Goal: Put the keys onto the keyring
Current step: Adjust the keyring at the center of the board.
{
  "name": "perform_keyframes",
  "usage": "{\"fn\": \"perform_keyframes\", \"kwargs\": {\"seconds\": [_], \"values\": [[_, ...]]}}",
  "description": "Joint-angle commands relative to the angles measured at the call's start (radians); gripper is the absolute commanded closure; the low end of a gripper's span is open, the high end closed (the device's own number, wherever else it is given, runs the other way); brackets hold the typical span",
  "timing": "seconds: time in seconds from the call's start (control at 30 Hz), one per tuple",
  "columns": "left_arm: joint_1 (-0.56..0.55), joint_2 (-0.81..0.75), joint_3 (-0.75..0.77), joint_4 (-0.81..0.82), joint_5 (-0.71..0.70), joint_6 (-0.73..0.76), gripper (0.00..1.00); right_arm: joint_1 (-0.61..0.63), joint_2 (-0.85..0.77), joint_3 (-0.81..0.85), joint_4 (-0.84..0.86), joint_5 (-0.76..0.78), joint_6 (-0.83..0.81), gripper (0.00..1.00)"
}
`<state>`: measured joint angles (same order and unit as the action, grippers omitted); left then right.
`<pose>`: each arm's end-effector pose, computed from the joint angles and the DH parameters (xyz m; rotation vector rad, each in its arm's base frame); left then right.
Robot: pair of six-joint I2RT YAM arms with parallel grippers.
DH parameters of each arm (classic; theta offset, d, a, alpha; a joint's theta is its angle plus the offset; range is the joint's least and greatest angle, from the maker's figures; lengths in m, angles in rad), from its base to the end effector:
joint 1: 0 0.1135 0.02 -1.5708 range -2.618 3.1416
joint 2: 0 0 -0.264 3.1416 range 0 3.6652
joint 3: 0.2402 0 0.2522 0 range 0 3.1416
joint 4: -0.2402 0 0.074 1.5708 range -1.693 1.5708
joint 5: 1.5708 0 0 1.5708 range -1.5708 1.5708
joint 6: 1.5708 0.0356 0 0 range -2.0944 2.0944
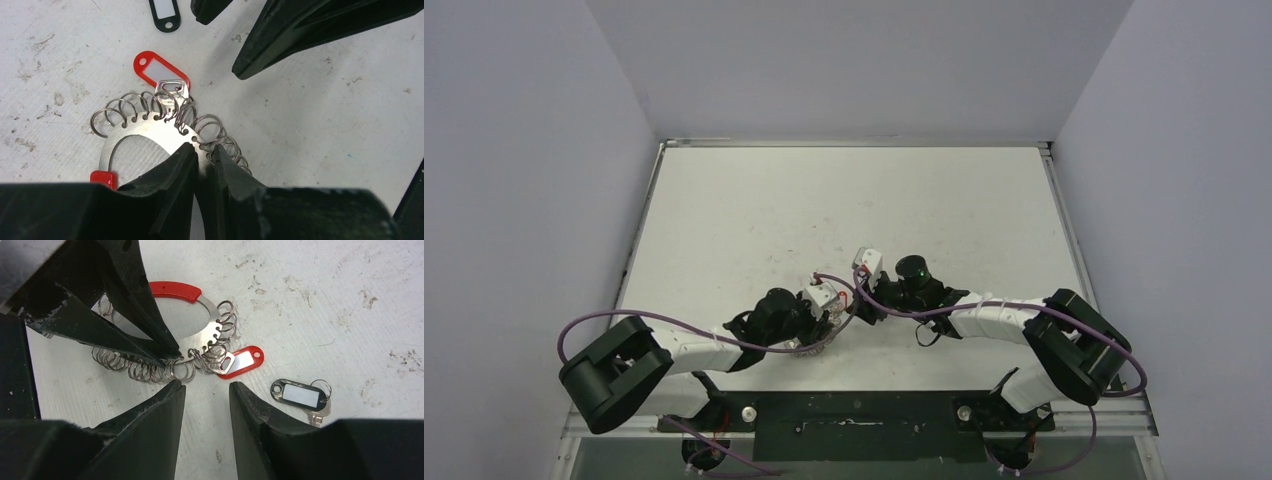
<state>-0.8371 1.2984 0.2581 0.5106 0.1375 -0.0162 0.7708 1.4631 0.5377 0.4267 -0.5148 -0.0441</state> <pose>0.1430 -0.1659 0.1316 0.9411 1.9487 -0.6486 0.1880 0.2070 0.1662 -1.1440 1.8144 0.9689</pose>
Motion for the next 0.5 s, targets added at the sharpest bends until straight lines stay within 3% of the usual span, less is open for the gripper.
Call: {"fn": "perform_keyframes", "kwargs": {"seconds": [0.0, 0.2, 0.47], "values": [[-0.005, -0.048, -0.014, 0.063, -0.023, -0.015, 0.8, -0.01, -0.004, 0.007, 0.082, -0.044, -0.011, 0.62], [0.009, -0.13, -0.017, 0.039, -0.022, -0.106, 0.77, -0.01, 0.017, 0.015, 0.099, -0.039, 0.012, 0.63], [0.096, -0.128, 0.012, -0.031, 0.103, -0.18, 0.74, -0.01, 0.066, 0.047, 0.111, -0.016, 0.075, 0.65]]}}
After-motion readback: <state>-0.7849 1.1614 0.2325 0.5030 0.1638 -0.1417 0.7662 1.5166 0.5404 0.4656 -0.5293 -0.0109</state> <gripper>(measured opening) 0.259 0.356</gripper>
